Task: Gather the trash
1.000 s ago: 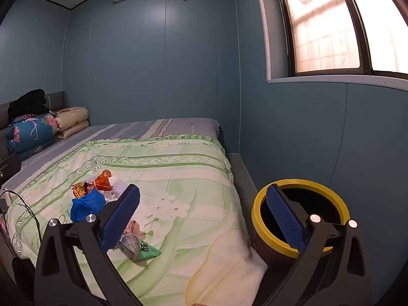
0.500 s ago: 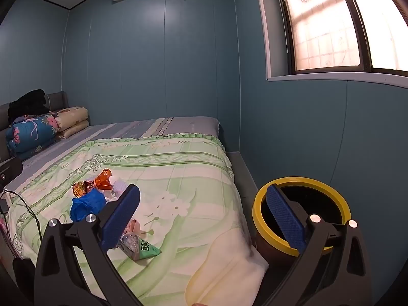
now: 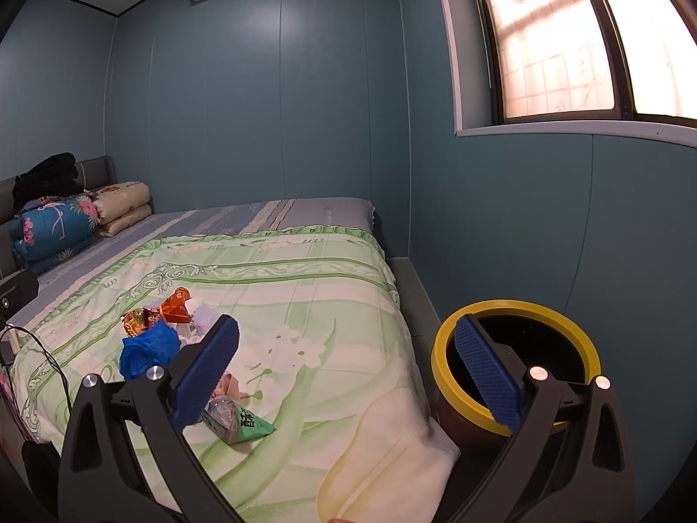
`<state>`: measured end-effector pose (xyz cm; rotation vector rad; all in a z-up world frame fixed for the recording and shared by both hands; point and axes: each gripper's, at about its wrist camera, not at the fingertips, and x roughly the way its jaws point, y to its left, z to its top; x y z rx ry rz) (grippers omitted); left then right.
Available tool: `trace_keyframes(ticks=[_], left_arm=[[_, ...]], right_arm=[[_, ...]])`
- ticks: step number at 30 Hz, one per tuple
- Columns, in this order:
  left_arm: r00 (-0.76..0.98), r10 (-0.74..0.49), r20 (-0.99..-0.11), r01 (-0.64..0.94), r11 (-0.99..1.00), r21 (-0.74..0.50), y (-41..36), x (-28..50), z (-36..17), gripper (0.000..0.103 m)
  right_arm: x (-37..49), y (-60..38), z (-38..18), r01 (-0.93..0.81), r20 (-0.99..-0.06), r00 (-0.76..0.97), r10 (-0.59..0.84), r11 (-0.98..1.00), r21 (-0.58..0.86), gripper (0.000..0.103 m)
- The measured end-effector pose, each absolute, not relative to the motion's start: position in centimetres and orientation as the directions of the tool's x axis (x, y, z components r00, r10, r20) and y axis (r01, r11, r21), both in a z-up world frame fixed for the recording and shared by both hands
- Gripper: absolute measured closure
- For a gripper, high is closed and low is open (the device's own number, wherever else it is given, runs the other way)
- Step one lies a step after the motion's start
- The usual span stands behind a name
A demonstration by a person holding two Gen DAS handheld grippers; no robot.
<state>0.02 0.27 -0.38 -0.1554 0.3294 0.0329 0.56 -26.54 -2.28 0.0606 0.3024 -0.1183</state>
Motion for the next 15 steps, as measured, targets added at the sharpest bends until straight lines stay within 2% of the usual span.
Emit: trace_keyframes(ticks=[15], left_arm=[[0.945, 0.008, -0.326, -0.059, 0.988, -0.144, 0.53, -0.02, -0.51, 0.008]], right_arm=[[0.60, -26.54, -2.36, 0.126, -0.301, 0.948, -0.107, 0.991, 0.044, 0.008]])
